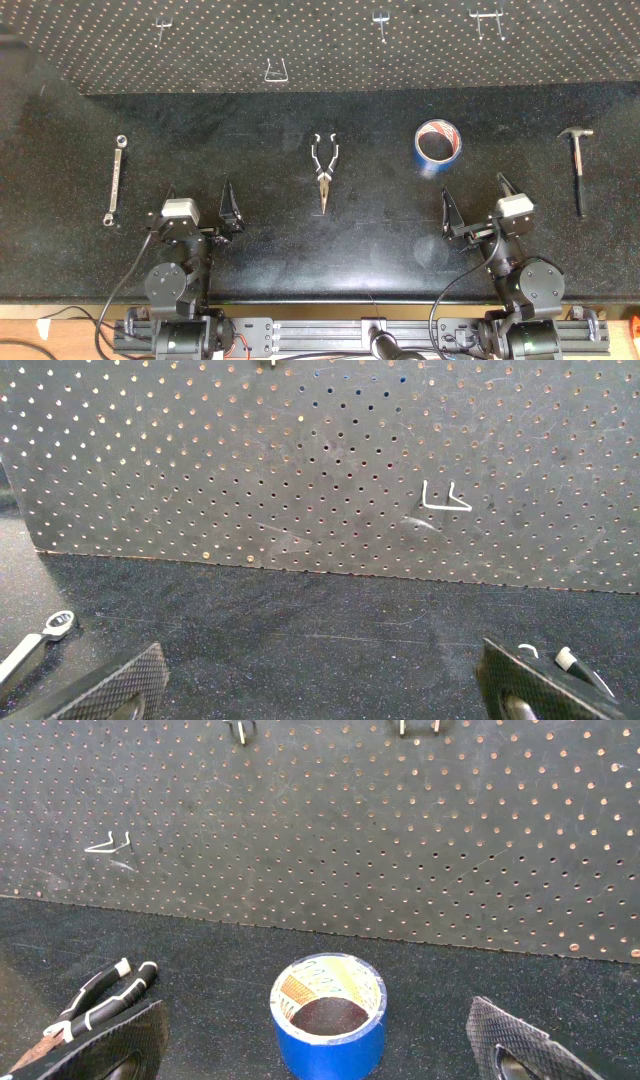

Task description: Place Tools Onto Pegboard

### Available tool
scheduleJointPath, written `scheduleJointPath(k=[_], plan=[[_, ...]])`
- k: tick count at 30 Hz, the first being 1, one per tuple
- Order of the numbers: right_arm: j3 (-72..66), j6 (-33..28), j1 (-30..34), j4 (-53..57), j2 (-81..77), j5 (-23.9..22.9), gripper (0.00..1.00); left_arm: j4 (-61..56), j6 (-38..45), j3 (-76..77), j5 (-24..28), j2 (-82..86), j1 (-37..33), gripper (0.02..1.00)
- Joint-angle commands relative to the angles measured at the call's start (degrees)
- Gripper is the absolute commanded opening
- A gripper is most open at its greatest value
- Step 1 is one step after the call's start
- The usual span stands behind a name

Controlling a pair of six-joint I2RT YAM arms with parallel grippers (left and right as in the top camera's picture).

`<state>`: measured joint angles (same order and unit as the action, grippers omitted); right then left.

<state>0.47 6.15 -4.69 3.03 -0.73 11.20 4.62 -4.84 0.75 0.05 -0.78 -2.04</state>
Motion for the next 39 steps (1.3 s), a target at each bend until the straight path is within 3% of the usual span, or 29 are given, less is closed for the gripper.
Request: scheduleJointPath(k=[1, 11, 12, 14, 15, 16, 17, 21, 23, 25, 27, 29, 32, 39], plan=[[-0.2, -0.4, -0.4, 0.2, 0.5, -0.3, 0.976, -0.1, -0.7, -0.4, 0.6, 0.6, 0.2, 0.993], [-0.2, -0.4, -0.4, 0.2, 0.5, -0.3, 0.976, -0.2, -0.7, -0.4, -0.3, 0.4, 0.2, 0.993], [-0.2, -0.4, -0.4, 0.2, 0.5, -0.3, 0.976, 0.7, -0.7, 1.5, 1.7, -2.6, -0.1, 0.993], [-0.2, -0.4, -0.4, 0.2, 0.5, -0.3, 0.976, 20.2, 13.7, 17.5, 1.4, -15.7, -6.1, 0.993], [-0.2, -0.4, -0.4, 0.2, 0.5, -0.3, 0.976, 31.9, 18.3, 27.3, -3.4, -25.6, -11.0, 0.993], [-0.2, -0.4, -0.4, 0.2, 0.5, -0.3, 0.976, 39.7, 18.9, 34.9, -9.4, -34.1, -14.4, 0.993], [-0.2, -0.4, -0.4, 0.2, 0.5, -0.3, 0.974, 45.0, 18.9, 39.7, -12.1, -39.8, -16.2, 0.993], [-0.2, -0.4, -0.4, 0.2, 0.5, -0.3, 0.976, 65.5, 18.8, 57.8, -13.0, -62.3, -23.4, 0.996], [-0.2, -0.4, -0.4, 0.2, 0.5, -0.3, 0.976, 65.7, 18.9, 61.1, -13.0, -69.5, -31.2, 0.996], [-0.2, -0.4, -0.4, 0.2, 0.5, -0.3, 0.976, 63.5, 33.5, 64.5, -5.9, -77.1, -41.8, 0.993], [-0.2, -0.4, -0.4, 0.2, 0.5, -0.3, 0.976, 59.8, 40.7, 67.5, -4.0, -84.2, -46.5, 0.993], [-0.2, -0.4, -0.4, 0.2, 0.5, -0.3, 0.976, 56.0, 43.1, 71.2, -3.1, -92.5, -47.1, 0.993], [-0.2, -0.4, -0.4, 0.2, 0.5, -0.3, 0.976, 54.2, 44.3, 77.9, 3.7, -102.1, -46.7, 0.993], [-0.2, -0.4, -0.4, 0.2, 0.5, -0.3, 0.976, 50.2, 41.1, 83.4, 3.3, -113.2, -38.0, 0.993]])
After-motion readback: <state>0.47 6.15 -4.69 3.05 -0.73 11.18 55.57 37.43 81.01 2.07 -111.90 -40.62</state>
